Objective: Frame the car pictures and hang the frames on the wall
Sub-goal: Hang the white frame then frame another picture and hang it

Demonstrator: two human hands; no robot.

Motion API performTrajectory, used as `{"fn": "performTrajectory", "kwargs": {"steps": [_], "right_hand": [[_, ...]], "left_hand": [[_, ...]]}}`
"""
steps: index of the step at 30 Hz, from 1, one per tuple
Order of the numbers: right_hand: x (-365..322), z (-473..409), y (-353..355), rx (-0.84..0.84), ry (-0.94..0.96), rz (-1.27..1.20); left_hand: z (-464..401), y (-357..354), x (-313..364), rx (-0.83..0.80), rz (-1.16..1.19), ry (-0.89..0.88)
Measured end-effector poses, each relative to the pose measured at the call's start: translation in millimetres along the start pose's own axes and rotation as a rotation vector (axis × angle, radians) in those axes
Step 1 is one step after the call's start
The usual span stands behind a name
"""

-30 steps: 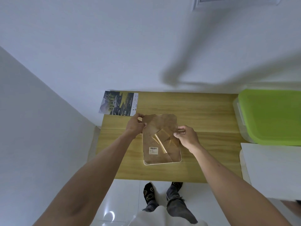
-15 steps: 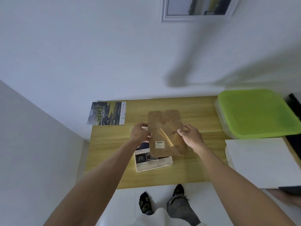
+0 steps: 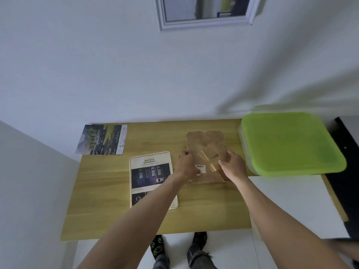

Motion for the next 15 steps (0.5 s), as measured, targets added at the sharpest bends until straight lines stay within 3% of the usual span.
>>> {"fn": "performTrajectory", "kwargs": {"steps": [8, 15], "right_hand": [[48, -25, -12, -0.1, 0.066, 0.163], [48, -23, -11, -0.17, 0.135, 0.336]], "left_hand": [[-18, -33, 30, 0.068, -0.069, -0.012], [-24, -49, 35, 0.129, -0.233, -0.005]]}}
Point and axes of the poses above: each hand's wrist, its own z-axis away from the middle knuckle, its own y-axis out of the back of the hand, x = y × z, the point moved 6 cm from there along -z, towards the middle knuckle, and after that the axes turned 14 degrees about y, right-handed, at the moved point
